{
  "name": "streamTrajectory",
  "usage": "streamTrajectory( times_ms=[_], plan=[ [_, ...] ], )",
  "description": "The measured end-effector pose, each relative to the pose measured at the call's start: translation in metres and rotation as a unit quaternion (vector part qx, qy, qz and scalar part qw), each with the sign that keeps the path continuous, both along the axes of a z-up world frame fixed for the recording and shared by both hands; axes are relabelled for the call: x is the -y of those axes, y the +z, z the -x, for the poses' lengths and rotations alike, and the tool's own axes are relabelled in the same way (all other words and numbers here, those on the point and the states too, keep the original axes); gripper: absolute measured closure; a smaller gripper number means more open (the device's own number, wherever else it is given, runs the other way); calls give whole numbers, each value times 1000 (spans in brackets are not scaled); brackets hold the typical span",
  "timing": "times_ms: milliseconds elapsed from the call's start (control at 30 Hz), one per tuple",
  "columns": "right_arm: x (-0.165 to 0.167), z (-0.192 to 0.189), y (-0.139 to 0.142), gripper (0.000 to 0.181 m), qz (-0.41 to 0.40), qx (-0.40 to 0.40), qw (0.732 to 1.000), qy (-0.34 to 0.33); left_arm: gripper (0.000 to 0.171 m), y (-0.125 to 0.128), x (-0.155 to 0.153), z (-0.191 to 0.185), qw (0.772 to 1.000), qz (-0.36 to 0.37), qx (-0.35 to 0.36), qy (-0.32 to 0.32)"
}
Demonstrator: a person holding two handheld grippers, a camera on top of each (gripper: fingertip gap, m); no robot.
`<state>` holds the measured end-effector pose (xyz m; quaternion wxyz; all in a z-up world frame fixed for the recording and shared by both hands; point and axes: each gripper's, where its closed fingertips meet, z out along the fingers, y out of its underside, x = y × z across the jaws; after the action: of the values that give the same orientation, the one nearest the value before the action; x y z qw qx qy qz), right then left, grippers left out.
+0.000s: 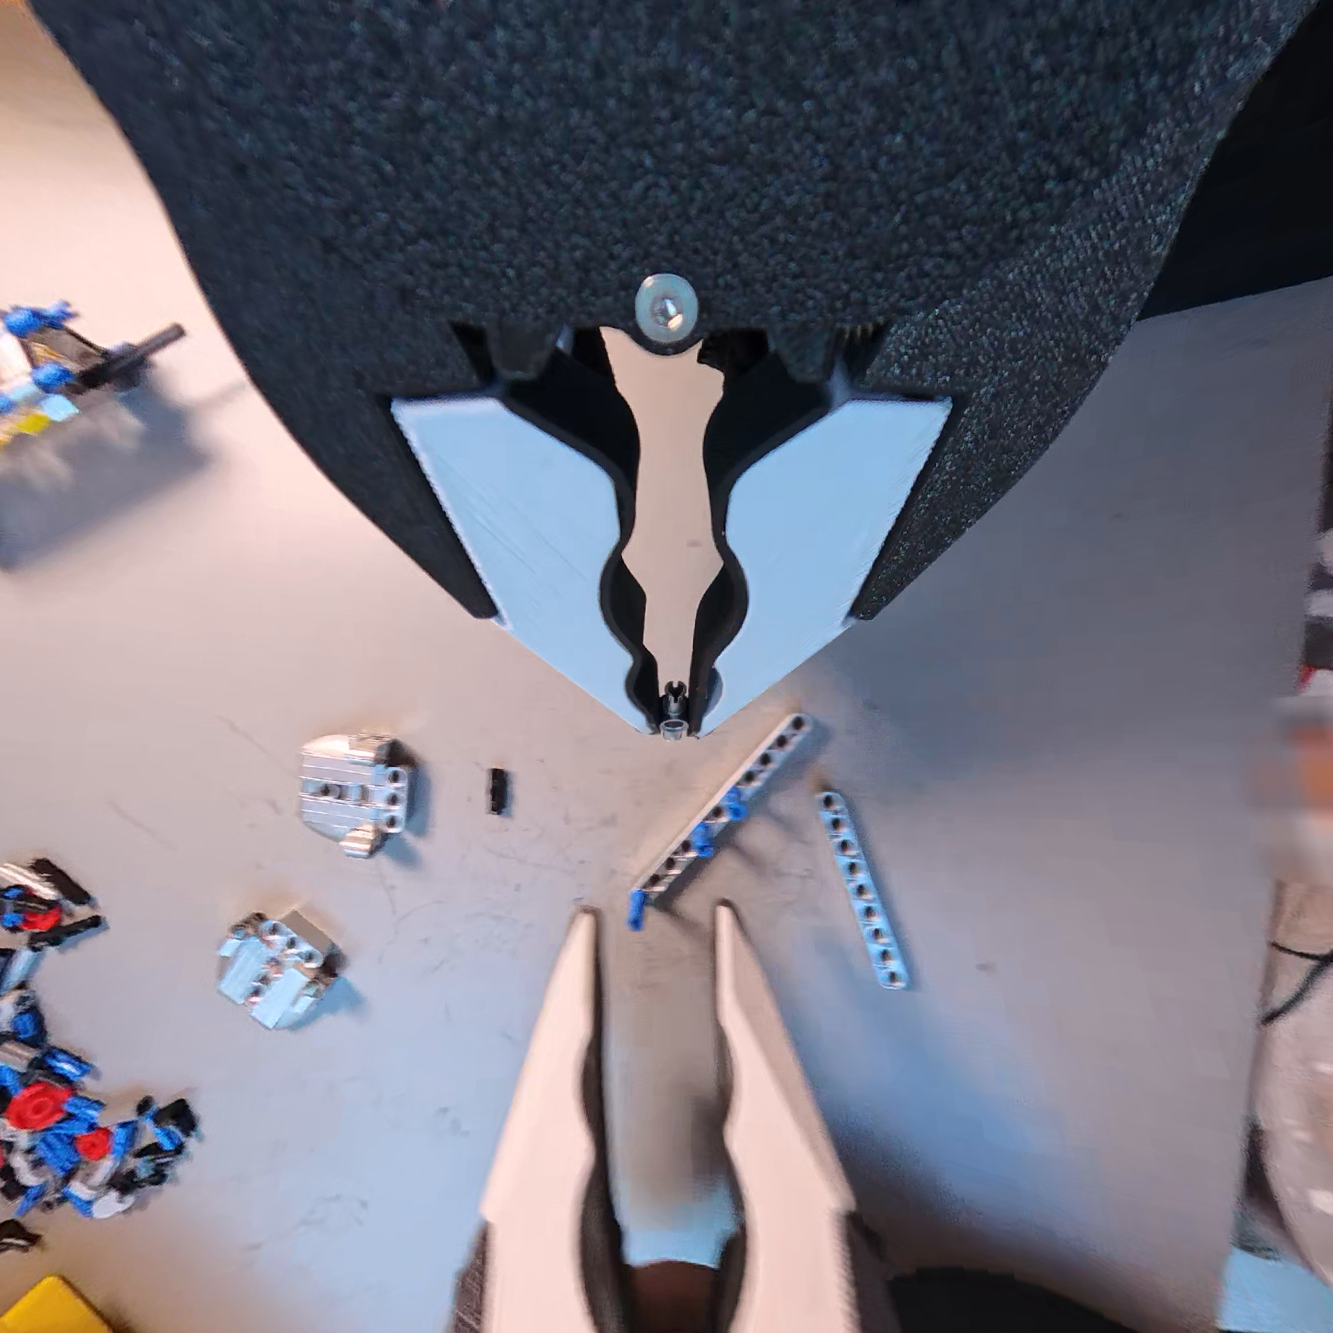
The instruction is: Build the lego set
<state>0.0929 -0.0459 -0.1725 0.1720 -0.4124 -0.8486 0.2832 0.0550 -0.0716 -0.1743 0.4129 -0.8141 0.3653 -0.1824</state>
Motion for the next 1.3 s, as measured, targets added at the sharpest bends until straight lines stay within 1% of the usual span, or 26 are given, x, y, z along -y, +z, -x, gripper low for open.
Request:
streamTrajectory(
  times_ms=[67, 133, 167, 200, 233, 267, 367, 467, 533, 567, 600, 667, 700, 767, 800, 867, 933, 967, 1033, 1100, 1133, 1300],
  plan=[
    [17, -14, -2, 176, 17, 19, 999, 21, 134, -17, 0, 0, 999, 18, -33, -20],
    [28, -22, -7, 176, 20, 31, 999, 36, 134, -30, 2, -5, 997, 49, -47, -43],
    [31, -25, -10, 176, 16, 37, 998, 39, 139, -34, 2, -7, 996, 61, -49, -49],
    [31, -25, -12, 176, 7, 36, 999, 38, 147, -33, 1, -9, 996, 65, -47, -48],
    [28, -24, -13, 176, -2, 34, 999, 34, 160, -34, -1, -8, 996, 69, -50, -40],
    [25, -23, -14, 176, -6, 30, 999, 28, 165, -34, -1, -7, 996, 73, -50, -31],
    [13, -14, -8, 176, -11, 4, 1000, 2, 165, -34, 1, -3, 996, 76, -51, -10],
    [10, -5, -1, 176, -11, -23, 1000, -8, 165, -34, 4, 2, 996, 71, -51, -2],
    [11, 0, 4, 176, -14, -44, 999, -5, 155, -30, 6, 8, 997, 66, -45, 4],
    [13, 3, 8, 176, -14, -56, 998, -4, 154, -23, 7, 10, 998, 60, -27, 9],
    [15, 6, 14, 176, -12, -72, 997, -2, 153, -12, 7, 10, 998, 54, 6, 12],
    [20, 10, 27, 176, -5, -111, 994, 6, 154, 19, 4, 2, 992, 45, 118, 12],
    [25, 12, 36, 176, -4, -135, 991, 15, 154, 36, 4, -5, 981, 49, 187, 6],
    [33, 16, 56, 176, -12, -190, 981, 31, 153, 62, 9, -15, 948, 78, 307, -22],
    [36, 17, 65, 176, -19, -210, 977, 36, 152, 71, 12, -17, 931, 93, 351, -35],
    [40, 18, 80, 176, -39, -242, 969, 43, 152, 82, 14, -20, 902, 115, 413, -49],
    [45, 19, 90, 176, -56, -262, 962, 51, 153, 91, 19, -25, 879, 133, 452, -73],
    [45, 20, 93, 175, -69, -269, 959, 50, 153, 96, 22, -27, 871, 137, 464, -85],
    [48, 21, 96, 175, -82, -276, 956, 56, 155, 100, 23, -30, 861, 139, 480, -92],
    [50, 21, 97, 176, -93, -277, 954, 63, 161, 108, 23, -29, 844, 141, 509, -95],
    [50, 22, 97, 175, -97, -280, 953, 64, 164, 110, 22, -27, 839, 143, 517, -93],
    [47, 24, 96, 176, -123, -280, 950, 63, 163, 107, 20, -25, 836, 156, 520, -83]
  ],
)
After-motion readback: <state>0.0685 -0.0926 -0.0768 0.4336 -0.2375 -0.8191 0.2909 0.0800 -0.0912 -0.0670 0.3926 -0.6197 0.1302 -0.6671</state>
